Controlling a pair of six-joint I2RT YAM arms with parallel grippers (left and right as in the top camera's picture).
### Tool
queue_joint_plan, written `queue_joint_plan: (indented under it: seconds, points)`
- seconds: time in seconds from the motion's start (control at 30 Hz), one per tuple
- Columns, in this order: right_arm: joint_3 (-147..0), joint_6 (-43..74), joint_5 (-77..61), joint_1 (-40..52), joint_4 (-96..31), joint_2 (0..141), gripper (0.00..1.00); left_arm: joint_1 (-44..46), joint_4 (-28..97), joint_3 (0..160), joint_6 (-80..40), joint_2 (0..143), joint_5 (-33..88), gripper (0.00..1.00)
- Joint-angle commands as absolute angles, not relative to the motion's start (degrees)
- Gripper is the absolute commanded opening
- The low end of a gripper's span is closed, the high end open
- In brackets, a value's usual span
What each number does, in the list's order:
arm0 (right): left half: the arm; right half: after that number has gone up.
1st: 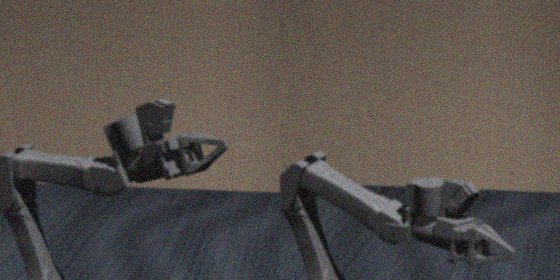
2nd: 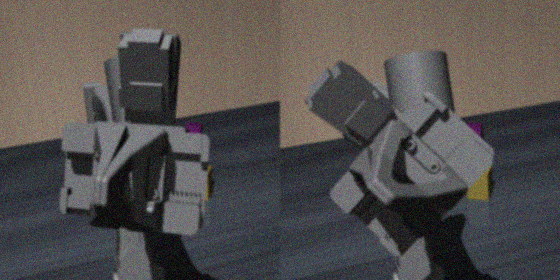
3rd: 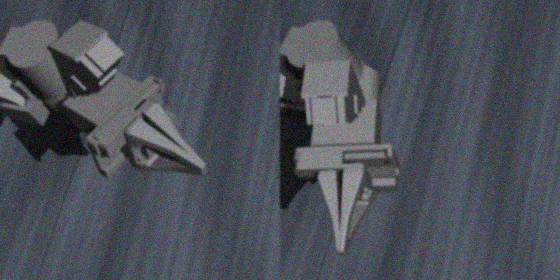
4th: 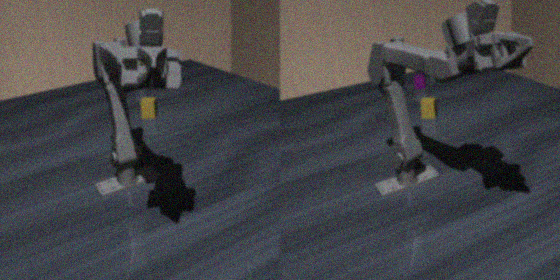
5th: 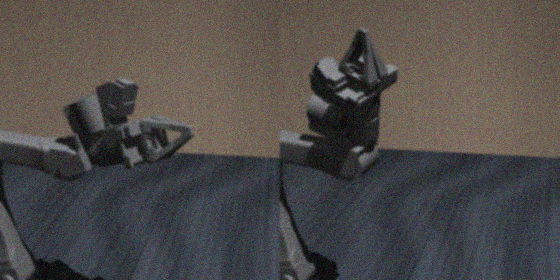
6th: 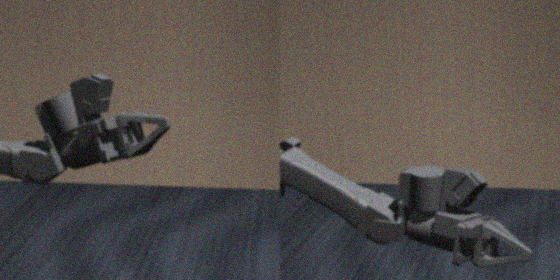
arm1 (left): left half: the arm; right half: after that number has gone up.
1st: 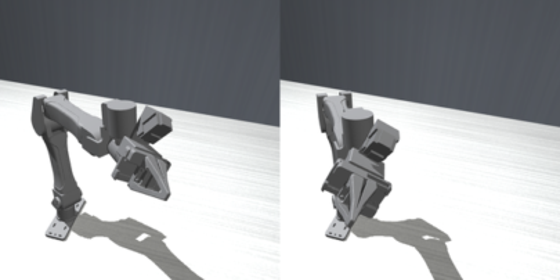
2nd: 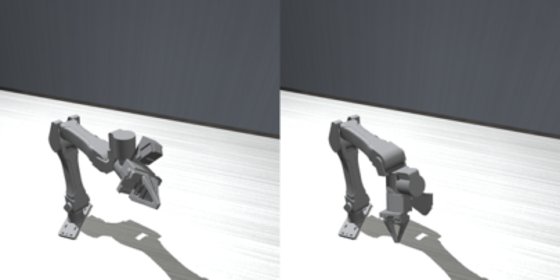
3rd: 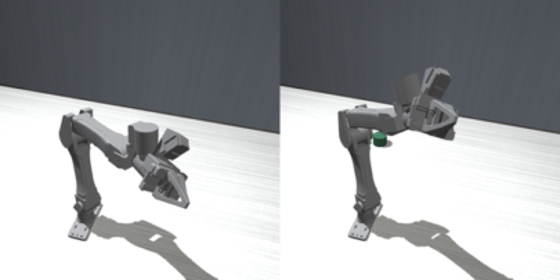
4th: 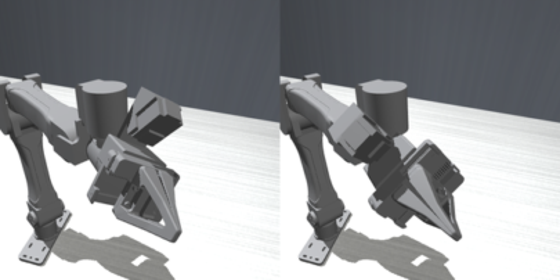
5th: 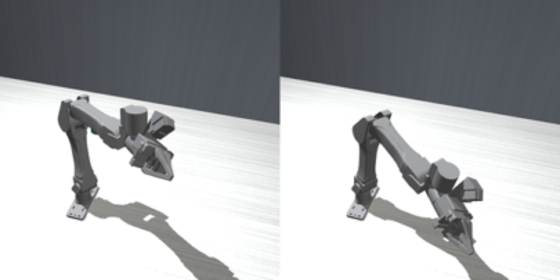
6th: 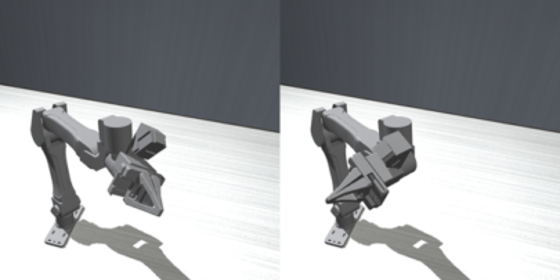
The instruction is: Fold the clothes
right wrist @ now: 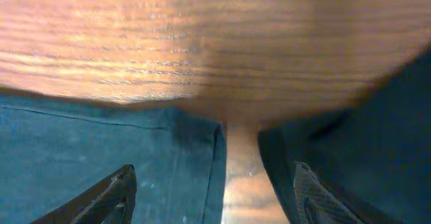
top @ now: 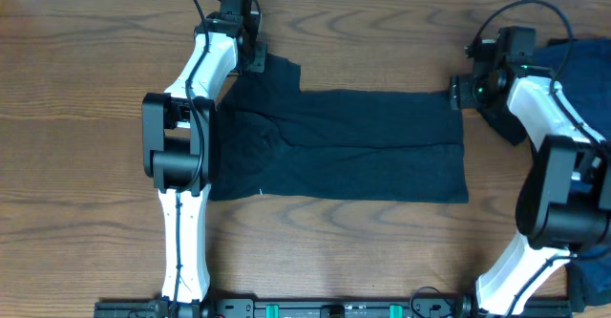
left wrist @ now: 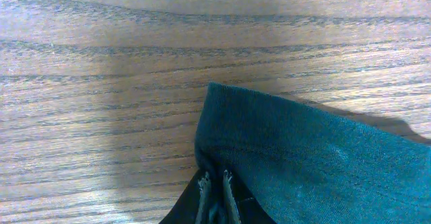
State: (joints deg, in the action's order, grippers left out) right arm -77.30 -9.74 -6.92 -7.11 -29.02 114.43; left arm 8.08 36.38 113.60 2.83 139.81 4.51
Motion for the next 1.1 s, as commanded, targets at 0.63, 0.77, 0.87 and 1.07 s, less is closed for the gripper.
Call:
queue_joint_plan:
  seconds: [0.63, 0.77, 0.87, 1.07]
  points:
    - [-77.56, -13.39, -8.78, -5.98, -23.90, 119.02, 0.34, 8.14, 37.63, 111.33, 2.57, 141.67, 5.34, 0.06]
    - [-77.56, -13.37, -10.98, -5.98, -22.02, 119.17, 0.35, 8.16, 37.63, 111.33, 2.57, 141.67, 5.34, 0.07]
    - [-77.56, -13.39, -10.74, -6.04, -21.23, 119.17, 0.35, 8.16, 37.63, 111.33, 2.57, 141.67, 5.34, 0.06]
    - [-77.54, -13.41, -9.26, -6.09, -21.17, 119.22, 0.38, 8.16, 37.63, 111.33, 2.57, 141.67, 5.34, 0.06]
